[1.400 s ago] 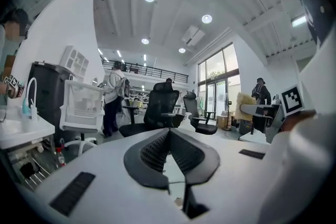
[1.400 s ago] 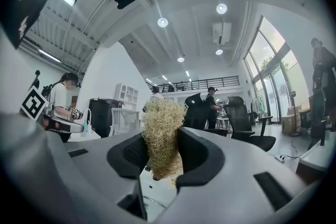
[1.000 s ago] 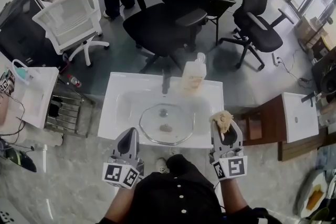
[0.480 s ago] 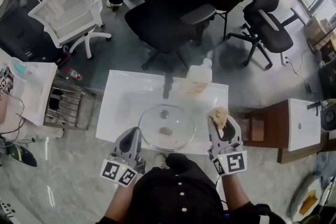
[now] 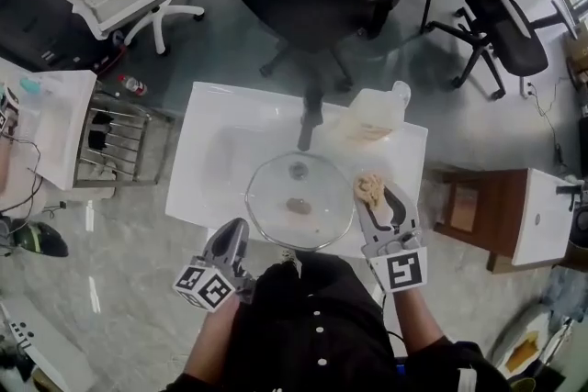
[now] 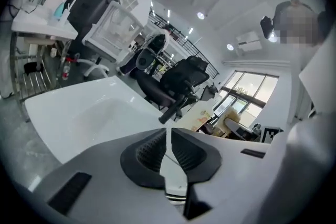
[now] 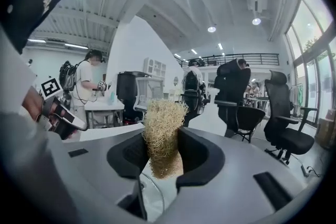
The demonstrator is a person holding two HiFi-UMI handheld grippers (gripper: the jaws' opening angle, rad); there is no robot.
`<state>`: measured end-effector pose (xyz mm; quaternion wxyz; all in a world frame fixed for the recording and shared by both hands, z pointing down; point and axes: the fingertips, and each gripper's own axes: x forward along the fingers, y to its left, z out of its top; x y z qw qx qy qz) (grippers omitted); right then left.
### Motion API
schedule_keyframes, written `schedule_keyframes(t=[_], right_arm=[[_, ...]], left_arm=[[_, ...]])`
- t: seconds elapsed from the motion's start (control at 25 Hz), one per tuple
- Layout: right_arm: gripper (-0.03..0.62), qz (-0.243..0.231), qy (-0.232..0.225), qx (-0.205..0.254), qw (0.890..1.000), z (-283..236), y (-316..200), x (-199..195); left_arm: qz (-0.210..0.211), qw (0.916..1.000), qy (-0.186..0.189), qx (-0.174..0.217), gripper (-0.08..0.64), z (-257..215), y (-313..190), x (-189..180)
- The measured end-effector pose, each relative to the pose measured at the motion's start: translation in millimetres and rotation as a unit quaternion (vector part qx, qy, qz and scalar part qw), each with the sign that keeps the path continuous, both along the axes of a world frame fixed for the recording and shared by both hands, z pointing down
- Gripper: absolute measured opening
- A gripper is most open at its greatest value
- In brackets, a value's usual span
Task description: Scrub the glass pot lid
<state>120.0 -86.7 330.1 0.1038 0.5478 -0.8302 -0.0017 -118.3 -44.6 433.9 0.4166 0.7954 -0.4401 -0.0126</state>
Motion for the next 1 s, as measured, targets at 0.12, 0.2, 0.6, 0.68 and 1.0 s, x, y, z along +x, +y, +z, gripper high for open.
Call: schedule_keyframes(t=[0.12,0.2,0.6,0.68,1.0], right_arm=[[0.153,-0.043,0.018,-0.025,0.999,26.7,-5.7,-7.6],[0.153,-0.072,0.047,-0.05,0.995,47.9,-10.1,-8.2],[0.153,-0.177,0.174,-0.075,0.966,137.7,-30.0,-49.4],[0.153,-0.207,0.202,-0.072,0.955,156.6,-28.3,-59.4],[0.153,-0.248,0.25,-0.105,0.93,227.1,-36.9,-80.0]], left_arm=[[-0.01,0.9987,0.007,-0.05,0.112,22.5,10.4,10.4],[-0.024,0.9966,0.01,-0.077,0.149,32.0,13.4,17.7],[-0.06,0.9717,0.043,-0.225,0.247,98.9,32.8,20.7],[-0.054,0.9676,0.046,-0.242,0.256,105.8,36.2,28.2],[-0.058,0.9562,0.056,-0.282,0.233,123.2,33.0,42.4]])
